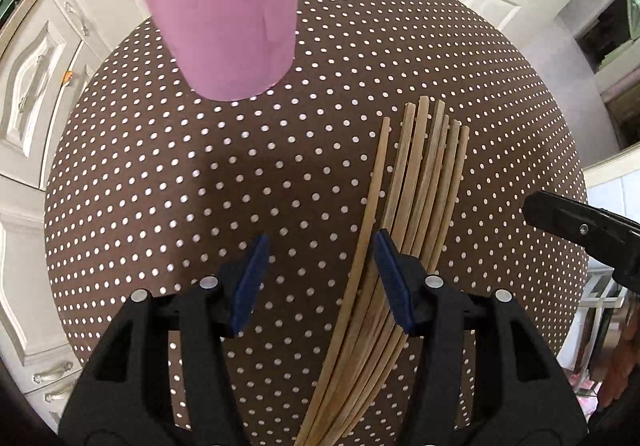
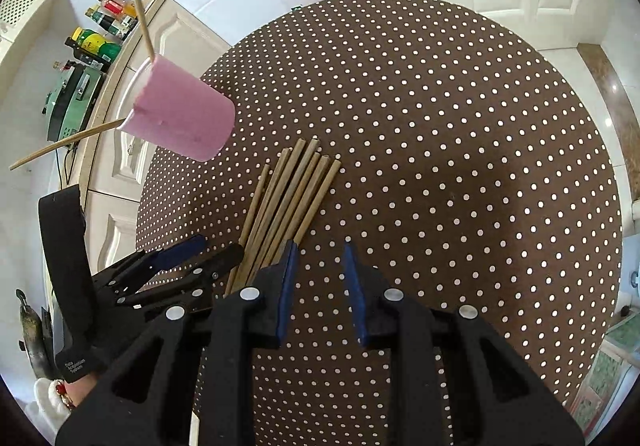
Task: Organize utensils
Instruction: 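Move the left tool back down over the chopstick pile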
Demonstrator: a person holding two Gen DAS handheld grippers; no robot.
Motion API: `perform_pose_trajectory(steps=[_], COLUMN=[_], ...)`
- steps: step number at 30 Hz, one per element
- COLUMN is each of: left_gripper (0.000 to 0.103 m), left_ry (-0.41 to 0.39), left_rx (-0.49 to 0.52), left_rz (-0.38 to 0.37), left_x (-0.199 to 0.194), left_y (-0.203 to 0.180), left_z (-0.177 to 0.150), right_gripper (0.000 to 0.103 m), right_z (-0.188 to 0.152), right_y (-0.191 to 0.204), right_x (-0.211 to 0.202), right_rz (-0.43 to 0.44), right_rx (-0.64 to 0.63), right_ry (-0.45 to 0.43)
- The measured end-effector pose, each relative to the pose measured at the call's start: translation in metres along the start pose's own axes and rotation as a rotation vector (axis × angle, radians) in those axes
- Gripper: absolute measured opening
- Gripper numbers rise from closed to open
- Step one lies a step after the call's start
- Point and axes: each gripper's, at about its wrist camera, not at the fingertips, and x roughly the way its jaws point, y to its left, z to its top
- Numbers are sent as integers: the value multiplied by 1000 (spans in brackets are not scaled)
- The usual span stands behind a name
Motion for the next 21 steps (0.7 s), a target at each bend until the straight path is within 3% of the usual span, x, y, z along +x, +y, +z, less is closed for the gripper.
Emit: perform_pose_trajectory(steps=[6, 9, 15, 21], left_gripper=[54, 47, 35, 35], left_ry=[-6, -10, -13, -4], left_rx=[27, 61, 7, -29], left_rz=[44, 95, 91, 72], left_x=[9, 13, 16, 14], left_y=[-11, -19, -10, 3], left_z=[17, 18, 10, -3], right_gripper=[23, 23, 23, 25], right_z=[4, 8, 10, 5], right_y=[-2, 3, 20, 44], right_x=[5, 11, 27, 45], right_rz=[0, -3, -51, -129], right_rx=[4, -4, -57, -146], right_ry=[23, 38, 70, 86])
